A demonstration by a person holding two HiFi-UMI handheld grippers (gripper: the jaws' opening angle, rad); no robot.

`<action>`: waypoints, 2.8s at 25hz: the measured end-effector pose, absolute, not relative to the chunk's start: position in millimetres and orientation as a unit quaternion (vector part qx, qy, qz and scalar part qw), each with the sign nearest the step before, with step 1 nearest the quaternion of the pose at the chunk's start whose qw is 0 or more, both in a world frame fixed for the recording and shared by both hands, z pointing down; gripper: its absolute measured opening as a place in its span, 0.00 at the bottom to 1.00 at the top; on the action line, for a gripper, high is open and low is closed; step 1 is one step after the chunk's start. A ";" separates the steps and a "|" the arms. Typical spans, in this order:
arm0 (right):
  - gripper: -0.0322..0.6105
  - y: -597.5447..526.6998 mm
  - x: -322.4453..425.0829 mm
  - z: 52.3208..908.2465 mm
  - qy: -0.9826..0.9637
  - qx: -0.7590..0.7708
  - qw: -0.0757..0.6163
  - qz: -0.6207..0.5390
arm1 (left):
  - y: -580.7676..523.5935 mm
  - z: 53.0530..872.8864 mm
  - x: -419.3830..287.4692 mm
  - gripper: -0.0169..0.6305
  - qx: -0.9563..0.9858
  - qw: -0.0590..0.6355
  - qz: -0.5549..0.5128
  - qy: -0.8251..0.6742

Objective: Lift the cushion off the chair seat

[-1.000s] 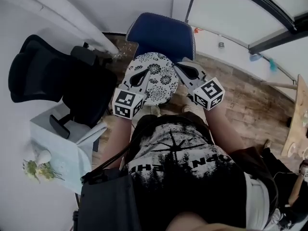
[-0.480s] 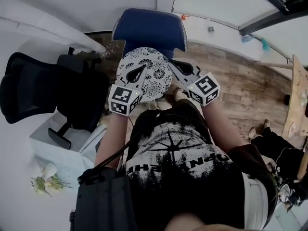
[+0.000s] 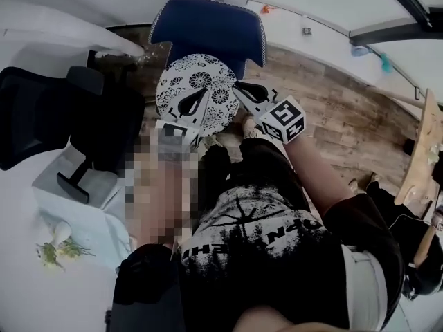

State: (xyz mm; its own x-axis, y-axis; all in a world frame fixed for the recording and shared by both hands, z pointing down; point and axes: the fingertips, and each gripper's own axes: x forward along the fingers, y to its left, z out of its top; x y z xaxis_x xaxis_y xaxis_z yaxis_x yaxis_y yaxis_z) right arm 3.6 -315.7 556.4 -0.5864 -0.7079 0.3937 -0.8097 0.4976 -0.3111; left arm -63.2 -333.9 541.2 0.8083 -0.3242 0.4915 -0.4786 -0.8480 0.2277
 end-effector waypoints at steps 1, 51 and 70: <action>0.11 -317.4 4.8 564.4 -0.859 0.438 0.107 0.244 | -332.5 546.6 -59.7 0.05 0.934 0.176 0.226 -0.214; 0.10 -367.0 34.8 965.9 -0.737 0.435 0.391 0.339 | -330.7 769.7 -81.8 0.05 0.894 0.290 0.229 -0.254; 0.10 -371.3 14.4 833.7 -0.805 0.413 0.289 0.313 | -354.2 674.0 -86.4 0.05 0.897 0.247 0.220 -0.292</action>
